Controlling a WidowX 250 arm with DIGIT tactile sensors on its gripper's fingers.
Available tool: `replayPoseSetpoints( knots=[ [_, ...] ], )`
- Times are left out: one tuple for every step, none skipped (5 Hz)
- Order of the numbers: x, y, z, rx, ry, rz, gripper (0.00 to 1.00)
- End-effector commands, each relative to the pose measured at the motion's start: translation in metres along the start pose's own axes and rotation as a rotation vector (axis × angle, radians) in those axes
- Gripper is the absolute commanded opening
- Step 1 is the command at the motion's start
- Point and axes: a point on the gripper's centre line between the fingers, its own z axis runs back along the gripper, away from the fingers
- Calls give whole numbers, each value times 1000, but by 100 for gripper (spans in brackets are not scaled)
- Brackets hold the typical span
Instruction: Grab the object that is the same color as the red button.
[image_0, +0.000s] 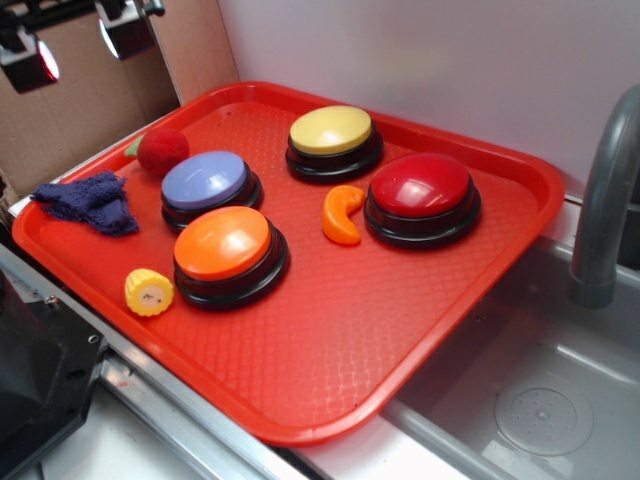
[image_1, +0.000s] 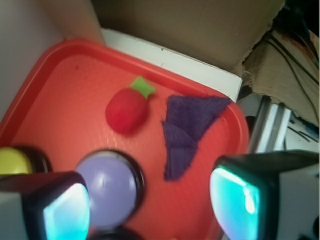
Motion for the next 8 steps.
replayPoseSetpoints(
  knots=[
    [26, -3, -43, -30, -19, 102, 100],
    [33, -5, -59, -27, -3, 114, 100],
    [37, -8, -74, -26, -6, 135, 100],
    [38, -12, -84, -10, -5, 138, 100],
    [40, -14, -93, 0, -16, 145, 100],
    [42, -13, -100, -4, -18, 154, 100],
    [43, -12, -106, -10, -16, 168, 100],
    [43, -14, -111, -7, 0, 166, 20]
  ],
)
